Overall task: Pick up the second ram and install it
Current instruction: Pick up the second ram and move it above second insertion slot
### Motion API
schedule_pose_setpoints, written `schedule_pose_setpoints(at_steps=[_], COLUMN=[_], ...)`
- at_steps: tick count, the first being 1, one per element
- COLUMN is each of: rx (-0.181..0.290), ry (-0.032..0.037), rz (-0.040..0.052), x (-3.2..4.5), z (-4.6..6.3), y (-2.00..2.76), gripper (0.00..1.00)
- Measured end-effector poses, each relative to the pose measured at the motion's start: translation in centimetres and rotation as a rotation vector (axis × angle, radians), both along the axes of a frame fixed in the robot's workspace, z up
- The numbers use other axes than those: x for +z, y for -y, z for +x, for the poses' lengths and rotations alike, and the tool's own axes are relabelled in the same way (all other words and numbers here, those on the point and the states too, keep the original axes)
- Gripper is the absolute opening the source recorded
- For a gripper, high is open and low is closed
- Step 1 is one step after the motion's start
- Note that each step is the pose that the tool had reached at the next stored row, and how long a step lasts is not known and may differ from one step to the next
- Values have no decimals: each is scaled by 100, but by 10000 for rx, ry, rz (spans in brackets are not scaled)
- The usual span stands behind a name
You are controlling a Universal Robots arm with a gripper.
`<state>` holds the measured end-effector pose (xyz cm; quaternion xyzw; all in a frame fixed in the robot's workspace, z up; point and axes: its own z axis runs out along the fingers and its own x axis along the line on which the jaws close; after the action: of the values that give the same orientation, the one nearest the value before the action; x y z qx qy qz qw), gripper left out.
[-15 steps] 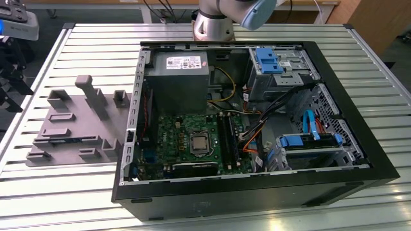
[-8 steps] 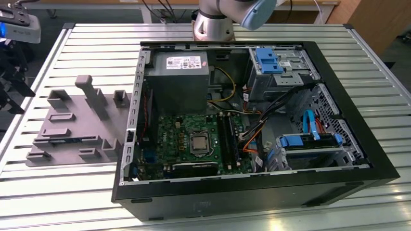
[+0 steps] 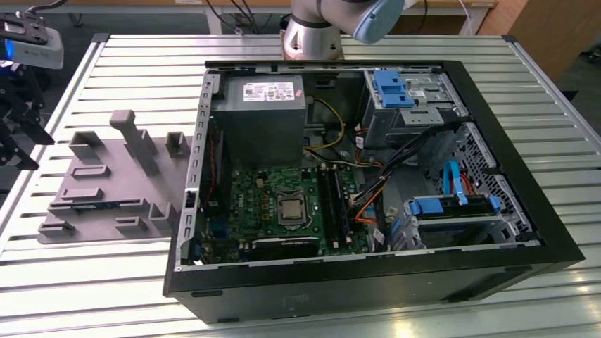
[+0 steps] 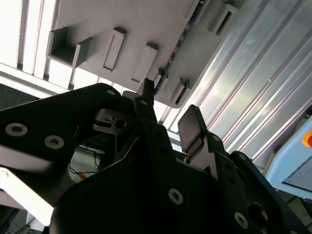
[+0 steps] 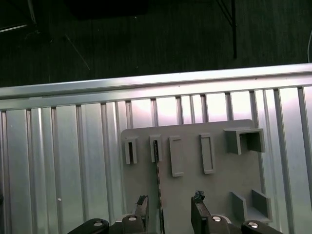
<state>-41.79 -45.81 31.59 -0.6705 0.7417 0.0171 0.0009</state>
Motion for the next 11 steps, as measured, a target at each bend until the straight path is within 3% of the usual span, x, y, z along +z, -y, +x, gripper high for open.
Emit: schedule_pose_setpoints(at_steps=[11], rx=[-1], ry=[0], rz=[0], x=[-43], z=[0], y=[0], gripper=[47])
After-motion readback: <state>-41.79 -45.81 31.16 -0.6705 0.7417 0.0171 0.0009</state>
